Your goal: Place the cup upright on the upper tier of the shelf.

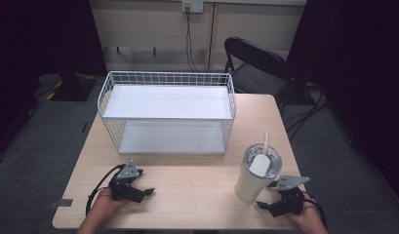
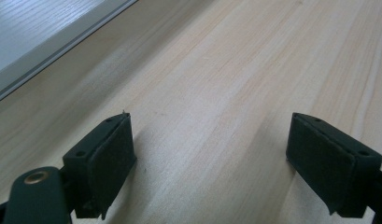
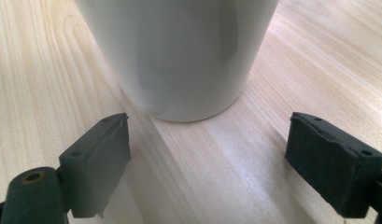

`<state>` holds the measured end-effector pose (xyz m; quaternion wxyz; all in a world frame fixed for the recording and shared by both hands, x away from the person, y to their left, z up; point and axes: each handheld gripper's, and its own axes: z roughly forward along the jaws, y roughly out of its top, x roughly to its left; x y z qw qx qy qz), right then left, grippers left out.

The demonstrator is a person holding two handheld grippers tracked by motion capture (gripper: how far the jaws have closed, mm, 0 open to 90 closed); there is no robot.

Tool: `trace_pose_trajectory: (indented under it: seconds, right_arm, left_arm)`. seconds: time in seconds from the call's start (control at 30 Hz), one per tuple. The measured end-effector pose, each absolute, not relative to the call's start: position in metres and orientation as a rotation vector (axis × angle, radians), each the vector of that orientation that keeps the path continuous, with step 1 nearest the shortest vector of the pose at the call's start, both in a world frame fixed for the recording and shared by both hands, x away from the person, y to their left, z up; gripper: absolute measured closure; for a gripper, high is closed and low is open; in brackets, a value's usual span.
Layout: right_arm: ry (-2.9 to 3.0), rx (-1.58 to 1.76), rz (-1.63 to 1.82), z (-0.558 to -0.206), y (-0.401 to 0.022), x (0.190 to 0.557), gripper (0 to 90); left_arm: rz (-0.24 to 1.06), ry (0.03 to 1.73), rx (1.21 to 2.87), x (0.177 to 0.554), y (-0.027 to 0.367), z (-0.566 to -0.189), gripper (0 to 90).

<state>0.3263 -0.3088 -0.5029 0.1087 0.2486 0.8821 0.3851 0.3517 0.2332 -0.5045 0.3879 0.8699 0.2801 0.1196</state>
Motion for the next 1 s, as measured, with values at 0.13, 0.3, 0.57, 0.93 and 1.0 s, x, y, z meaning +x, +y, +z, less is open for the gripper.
trace_pose_trajectory:
  seconds: [0.13,0.3,0.57,0.93,1.0]
  right_arm:
    - [2.592,0.733,1.133,-0.503,-0.309,0.326,13.2]
    - [2.583,0.749,1.126,-0.503,-0.309,0.325,13.1]
    - [2.562,0.797,1.212,-0.497,-0.317,0.325,14.1]
    - [2.487,0.784,1.355,-0.479,-0.315,0.322,13.9]
    - [2.492,0.793,1.384,-0.476,-0.314,0.322,14.1]
  left_arm:
    - [0.304,0.713,2.213,0.352,0.233,-0.504,14.7]
    - [0.304,0.713,2.213,0.352,0.233,-0.504,14.6]
    - [0.303,0.713,2.213,0.352,0.233,-0.504,14.6]
    - [0.303,0.712,2.213,0.352,0.233,-0.504,14.5]
    - [0.304,0.713,2.213,0.352,0.233,-0.504,14.5]
